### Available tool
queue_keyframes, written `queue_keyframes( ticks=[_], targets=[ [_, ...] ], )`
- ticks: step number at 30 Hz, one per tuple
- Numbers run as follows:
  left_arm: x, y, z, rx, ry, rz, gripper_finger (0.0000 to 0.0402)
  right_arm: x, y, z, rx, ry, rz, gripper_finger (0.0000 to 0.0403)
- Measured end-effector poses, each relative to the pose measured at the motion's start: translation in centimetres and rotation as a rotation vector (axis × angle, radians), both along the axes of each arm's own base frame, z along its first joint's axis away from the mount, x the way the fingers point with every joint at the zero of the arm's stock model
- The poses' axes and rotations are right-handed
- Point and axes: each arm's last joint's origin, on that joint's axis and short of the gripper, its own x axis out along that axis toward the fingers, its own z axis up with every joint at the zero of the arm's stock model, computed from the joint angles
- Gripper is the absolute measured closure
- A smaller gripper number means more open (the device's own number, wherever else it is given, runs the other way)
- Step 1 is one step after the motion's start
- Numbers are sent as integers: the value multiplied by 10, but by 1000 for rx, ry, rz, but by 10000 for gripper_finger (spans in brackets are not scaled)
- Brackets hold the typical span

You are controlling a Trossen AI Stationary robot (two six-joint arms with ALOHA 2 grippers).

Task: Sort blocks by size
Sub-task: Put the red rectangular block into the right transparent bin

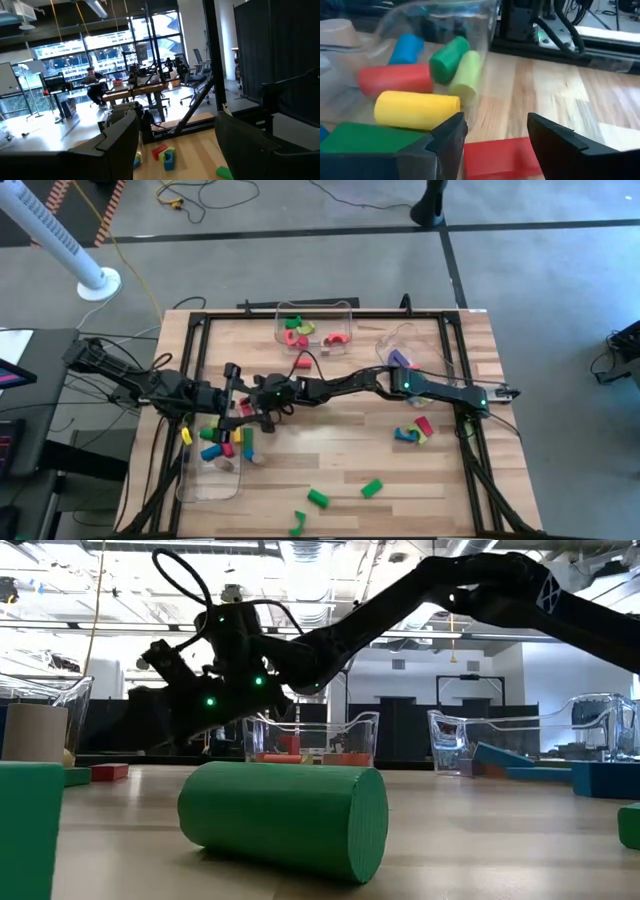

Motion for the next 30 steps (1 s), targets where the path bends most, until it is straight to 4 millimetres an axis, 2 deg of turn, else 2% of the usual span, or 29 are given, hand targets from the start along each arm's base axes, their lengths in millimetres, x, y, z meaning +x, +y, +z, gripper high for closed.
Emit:
queue_keyframes(
  ticks=[4, 19, 30],
  targets=[
    [0, 0, 0, 8, 0, 2, 153, -3, -1, -7, -35, 71, -16, 159],
    [1, 0, -4, 20, 41, -2, 153, -11, -4, -12, -73, 249, -73, 159],
    [1, -1, -6, 31, 64, -2, 153, -33, -2, 23, -86, 483, -64, 159]
  ],
)
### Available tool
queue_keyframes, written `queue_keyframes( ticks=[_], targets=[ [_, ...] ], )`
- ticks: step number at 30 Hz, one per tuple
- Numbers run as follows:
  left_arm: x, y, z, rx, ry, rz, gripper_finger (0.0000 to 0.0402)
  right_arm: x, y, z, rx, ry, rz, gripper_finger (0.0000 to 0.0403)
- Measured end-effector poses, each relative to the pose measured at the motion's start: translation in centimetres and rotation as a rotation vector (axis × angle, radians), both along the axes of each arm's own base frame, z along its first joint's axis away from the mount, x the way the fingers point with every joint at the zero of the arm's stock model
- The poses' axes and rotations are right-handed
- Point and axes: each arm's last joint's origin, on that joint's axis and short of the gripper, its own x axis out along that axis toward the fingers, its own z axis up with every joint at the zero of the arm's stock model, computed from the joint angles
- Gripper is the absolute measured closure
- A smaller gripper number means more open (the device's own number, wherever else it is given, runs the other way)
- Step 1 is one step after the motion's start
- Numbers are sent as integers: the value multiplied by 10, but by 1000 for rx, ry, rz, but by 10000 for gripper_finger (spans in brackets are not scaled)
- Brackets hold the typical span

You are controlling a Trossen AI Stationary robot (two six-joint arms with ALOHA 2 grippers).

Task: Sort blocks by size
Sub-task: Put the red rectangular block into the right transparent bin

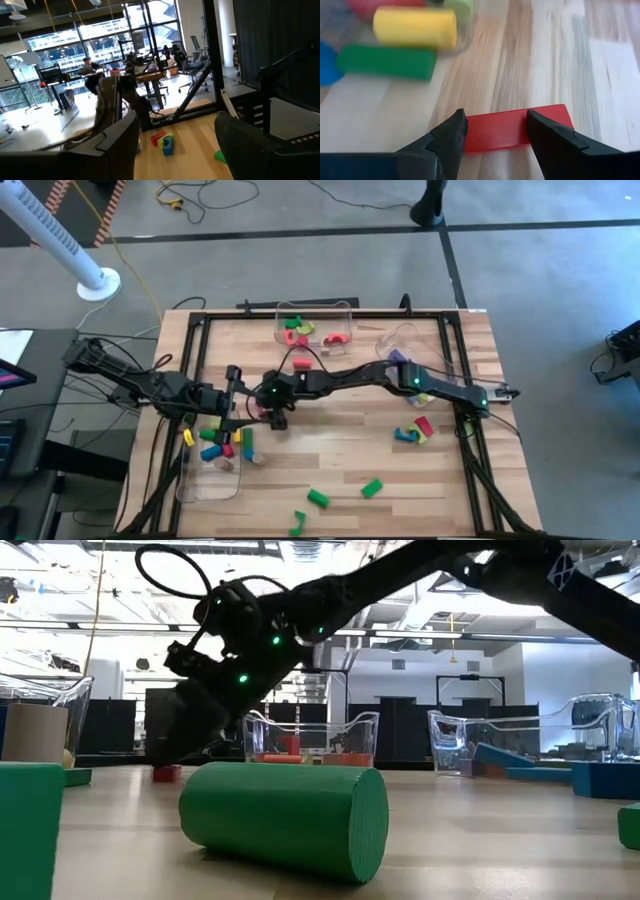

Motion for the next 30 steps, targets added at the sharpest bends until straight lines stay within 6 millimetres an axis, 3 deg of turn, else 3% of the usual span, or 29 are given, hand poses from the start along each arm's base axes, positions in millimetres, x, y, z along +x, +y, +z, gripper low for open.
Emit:
queue_keyframes(
  ticks=[9, 21, 30],
  targets=[
    [0, 0, -1, 8, 8, 0, 153, -31, 4, 19, 7, 289, 8, 159],
    [0, 0, -1, -2, 8, -1, 153, -45, 25, 22, -49, 418, 131, 159],
    [0, 0, 0, 0, 2, 0, 153, -58, 38, 64, -132, 394, 146, 159]
  ],
)
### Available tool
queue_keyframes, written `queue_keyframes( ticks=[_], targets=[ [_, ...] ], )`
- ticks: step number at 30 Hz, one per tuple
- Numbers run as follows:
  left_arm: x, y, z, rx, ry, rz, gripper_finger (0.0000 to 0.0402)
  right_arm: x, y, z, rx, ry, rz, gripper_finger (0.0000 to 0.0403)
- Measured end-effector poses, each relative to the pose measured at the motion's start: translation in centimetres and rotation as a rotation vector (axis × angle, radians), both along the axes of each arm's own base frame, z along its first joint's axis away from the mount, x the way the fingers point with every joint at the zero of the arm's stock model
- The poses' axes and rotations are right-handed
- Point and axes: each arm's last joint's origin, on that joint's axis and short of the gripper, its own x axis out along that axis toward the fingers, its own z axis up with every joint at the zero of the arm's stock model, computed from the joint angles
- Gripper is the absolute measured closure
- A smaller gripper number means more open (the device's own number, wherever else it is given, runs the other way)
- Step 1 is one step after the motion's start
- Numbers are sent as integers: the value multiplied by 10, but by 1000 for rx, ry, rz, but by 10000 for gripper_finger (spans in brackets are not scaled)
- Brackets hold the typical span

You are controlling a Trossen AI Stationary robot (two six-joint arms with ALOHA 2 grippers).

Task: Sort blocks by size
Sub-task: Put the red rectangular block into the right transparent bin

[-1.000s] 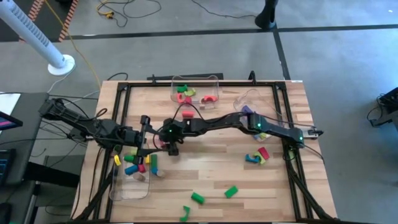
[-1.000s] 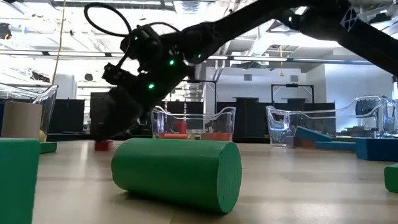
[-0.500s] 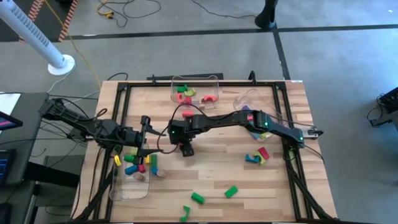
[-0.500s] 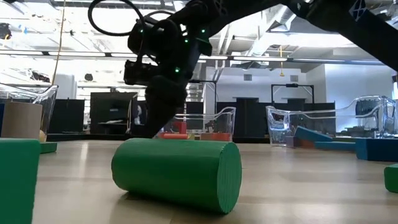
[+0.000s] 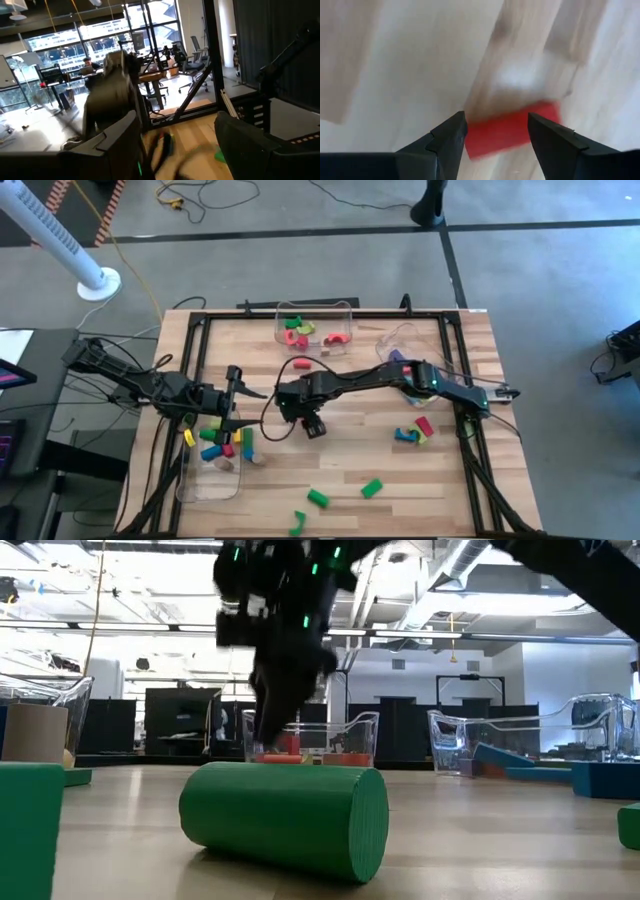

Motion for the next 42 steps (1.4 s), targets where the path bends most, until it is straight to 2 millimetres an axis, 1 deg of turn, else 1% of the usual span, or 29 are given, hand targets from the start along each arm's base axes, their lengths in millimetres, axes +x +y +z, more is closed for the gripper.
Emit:
queue_keyframes(
  ticks=[2, 4, 8, 11, 16, 21, 30, 37, 42],
  targets=[
    [0, 0, 0, 1, 1, 0, 153, -4, 2, 16, 1, -25, 3, 159],
    [0, 0, 0, 1, 0, 0, 153, -5, 5, 23, 15, -34, -26, 159],
    [0, 0, 0, 6, 3, 1, 153, -6, 5, 21, 62, -7, -168, 159],
    [0, 0, -1, 8, 9, 1, 153, -8, 1, 21, 49, 5, -300, 159],
    [0, 0, -3, 15, 29, 0, 153, -11, -7, -1, 42, 51, -427, 159],
    [1, 0, -5, 20, 50, -1, 153, -12, -12, -17, 69, 47, -513, 159],
    [1, 0, -6, 43, 62, 1, 153, -10, -4, -27, 97, 1, -533, 159],
    [1, 0, -7, 48, 62, 2, 153, -14, -2, -38, 106, 16, -571, 159],
    [1, 0, -7, 48, 62, 2, 153, -18, 4, -45, 47, 14, -582, 159]
  ],
)
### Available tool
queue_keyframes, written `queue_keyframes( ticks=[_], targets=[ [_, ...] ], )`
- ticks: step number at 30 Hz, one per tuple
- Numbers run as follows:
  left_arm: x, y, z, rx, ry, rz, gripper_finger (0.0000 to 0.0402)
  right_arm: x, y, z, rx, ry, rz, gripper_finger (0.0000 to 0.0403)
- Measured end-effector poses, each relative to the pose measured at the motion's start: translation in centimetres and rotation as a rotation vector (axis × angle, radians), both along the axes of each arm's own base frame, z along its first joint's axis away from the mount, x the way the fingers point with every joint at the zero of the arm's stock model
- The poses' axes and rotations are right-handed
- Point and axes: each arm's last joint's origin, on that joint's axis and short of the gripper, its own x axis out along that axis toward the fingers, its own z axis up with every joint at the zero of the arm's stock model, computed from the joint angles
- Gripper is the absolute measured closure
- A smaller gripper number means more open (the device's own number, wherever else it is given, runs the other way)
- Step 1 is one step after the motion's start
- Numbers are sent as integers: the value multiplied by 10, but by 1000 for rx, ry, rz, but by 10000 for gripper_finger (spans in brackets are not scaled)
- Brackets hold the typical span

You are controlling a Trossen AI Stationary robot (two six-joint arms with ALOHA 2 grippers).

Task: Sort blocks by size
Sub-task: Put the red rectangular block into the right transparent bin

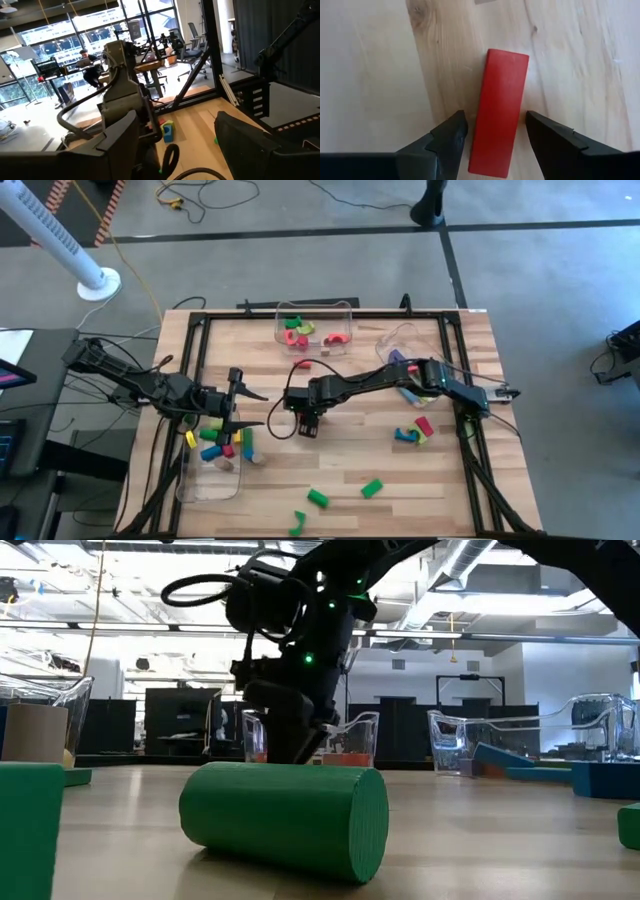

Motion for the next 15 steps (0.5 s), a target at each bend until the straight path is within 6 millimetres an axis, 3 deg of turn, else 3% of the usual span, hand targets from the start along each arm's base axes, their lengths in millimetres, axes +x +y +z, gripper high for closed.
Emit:
queue_keyframes(
  ticks=[5, 11, 15],
  targets=[
    [0, 0, 0, -1, -2, 0, 153, -3, 8, -3, -47, 15, 14, 189],
    [0, 0, 0, -1, -2, 0, 153, -4, 18, -3, -87, 20, 93, 270],
    [0, 0, 0, 1, -3, 1, 153, -6, 23, -1, -99, 31, 139, 273]
  ],
)
